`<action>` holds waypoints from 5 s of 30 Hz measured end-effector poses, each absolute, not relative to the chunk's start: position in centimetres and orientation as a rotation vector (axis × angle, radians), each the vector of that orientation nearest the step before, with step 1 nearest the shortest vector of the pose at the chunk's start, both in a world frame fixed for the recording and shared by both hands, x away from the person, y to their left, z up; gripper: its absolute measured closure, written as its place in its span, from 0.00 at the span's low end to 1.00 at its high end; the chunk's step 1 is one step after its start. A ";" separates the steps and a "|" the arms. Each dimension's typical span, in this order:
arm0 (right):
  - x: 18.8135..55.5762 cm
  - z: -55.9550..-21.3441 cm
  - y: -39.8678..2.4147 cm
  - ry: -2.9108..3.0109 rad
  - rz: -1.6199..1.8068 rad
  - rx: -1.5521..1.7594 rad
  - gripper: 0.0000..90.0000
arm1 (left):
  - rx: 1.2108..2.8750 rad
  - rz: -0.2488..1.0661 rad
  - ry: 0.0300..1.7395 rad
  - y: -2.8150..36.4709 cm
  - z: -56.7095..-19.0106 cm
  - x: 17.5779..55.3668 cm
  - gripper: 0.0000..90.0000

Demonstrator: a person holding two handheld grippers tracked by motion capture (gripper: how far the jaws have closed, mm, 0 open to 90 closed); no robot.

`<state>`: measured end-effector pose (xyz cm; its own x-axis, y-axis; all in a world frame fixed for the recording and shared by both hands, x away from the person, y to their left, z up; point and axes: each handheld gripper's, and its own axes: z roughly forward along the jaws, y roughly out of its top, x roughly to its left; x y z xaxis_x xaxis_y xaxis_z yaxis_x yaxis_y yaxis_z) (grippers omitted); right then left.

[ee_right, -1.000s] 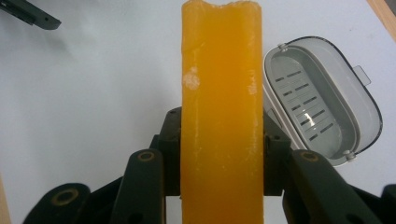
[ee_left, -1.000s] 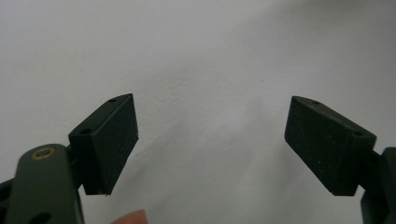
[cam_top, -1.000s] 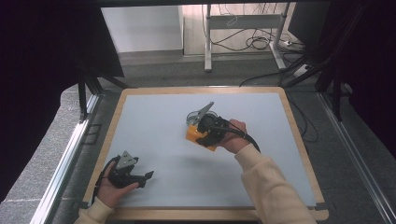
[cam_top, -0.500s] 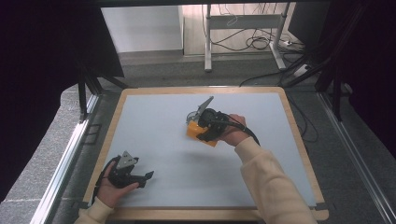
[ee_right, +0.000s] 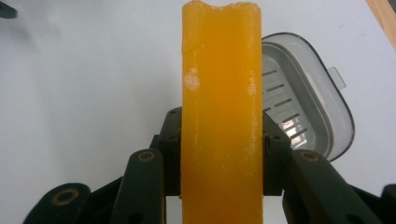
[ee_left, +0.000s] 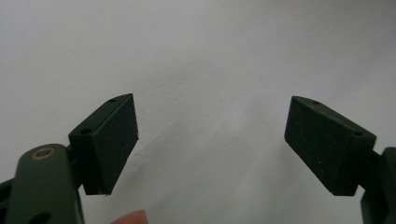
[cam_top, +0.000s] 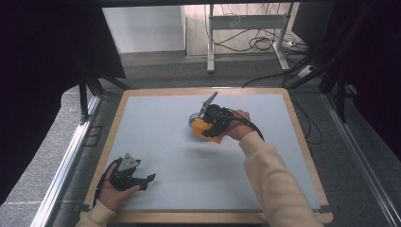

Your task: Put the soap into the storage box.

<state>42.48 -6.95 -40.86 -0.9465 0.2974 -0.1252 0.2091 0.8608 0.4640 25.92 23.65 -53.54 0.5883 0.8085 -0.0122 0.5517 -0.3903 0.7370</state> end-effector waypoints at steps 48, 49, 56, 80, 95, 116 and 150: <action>49.5 -41.5 -5.3 2.898 0.599 0.346 0.68 | 2.110 0.450 1.072 23.6 -53.6 26.0 0.20; 49.5 -41.5 -5.3 2.898 0.599 0.346 0.68 | 2.110 0.450 1.072 23.6 -53.6 26.0 0.20; 50.5 -41.3 -4.9 2.905 0.584 0.328 0.68 | 2.113 0.448 1.073 23.6 -53.7 26.0 0.20; 52.3 -44.4 -4.2 2.980 0.538 0.275 0.68 | 2.108 0.450 1.070 23.8 -53.6 26.0 0.20; 52.1 -43.3 -5.8 2.763 0.693 0.499 0.29 | 2.117 0.451 1.068 23.7 -53.7 26.0 0.20; 45.5 -42.4 -9.5 2.621 0.979 0.715 0.23 | 2.103 0.462 1.078 23.6 -53.6 25.9 0.20; 31.8 -48.8 -20.4 2.401 1.087 0.885 0.23 | 2.101 0.470 1.073 23.4 -53.3 26.3 0.20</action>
<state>31.84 -20.39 -48.76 -0.7393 0.6703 -0.0641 0.3941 0.5080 0.7659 26.30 23.38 -53.35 0.5871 0.8095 -0.0024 0.5475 -0.3949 0.7378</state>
